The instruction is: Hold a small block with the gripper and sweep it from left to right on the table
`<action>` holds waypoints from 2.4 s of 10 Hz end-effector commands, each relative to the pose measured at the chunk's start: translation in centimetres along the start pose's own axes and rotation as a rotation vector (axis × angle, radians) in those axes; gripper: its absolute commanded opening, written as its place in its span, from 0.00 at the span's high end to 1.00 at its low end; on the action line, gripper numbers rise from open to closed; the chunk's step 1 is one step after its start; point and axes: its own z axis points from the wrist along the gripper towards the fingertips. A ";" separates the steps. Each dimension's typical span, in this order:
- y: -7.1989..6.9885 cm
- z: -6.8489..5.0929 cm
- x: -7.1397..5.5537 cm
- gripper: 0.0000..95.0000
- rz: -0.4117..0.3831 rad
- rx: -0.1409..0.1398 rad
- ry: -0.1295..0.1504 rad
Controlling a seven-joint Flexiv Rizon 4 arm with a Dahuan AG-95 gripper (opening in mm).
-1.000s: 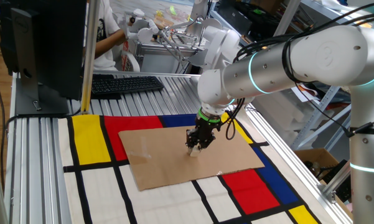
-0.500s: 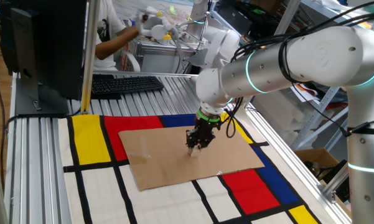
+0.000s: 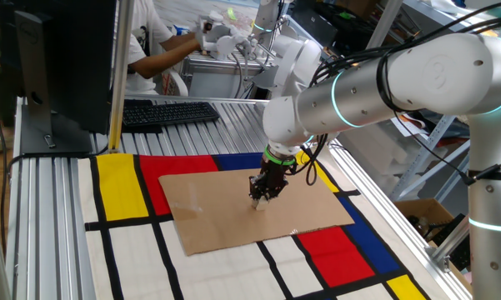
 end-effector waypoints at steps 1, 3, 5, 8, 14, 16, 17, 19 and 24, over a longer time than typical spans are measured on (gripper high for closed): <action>-0.1 0.0 0.0 1.00 -0.009 0.000 -0.002; -0.1 0.0 0.0 1.00 -0.008 -0.002 -0.003; 0.0 0.0 0.0 1.00 -0.006 -0.006 0.000; 0.0 0.0 0.0 1.00 -0.003 -0.018 0.004; 0.1 0.2 0.0 1.00 0.010 -0.052 0.020; 0.3 0.1 -0.1 1.00 0.009 -0.043 0.014; 0.4 0.1 -0.1 1.00 0.011 -0.050 0.014; 0.9 -0.2 -0.2 1.00 0.027 -0.035 0.017; 1.0 -0.1 -0.2 1.00 0.042 -0.046 0.019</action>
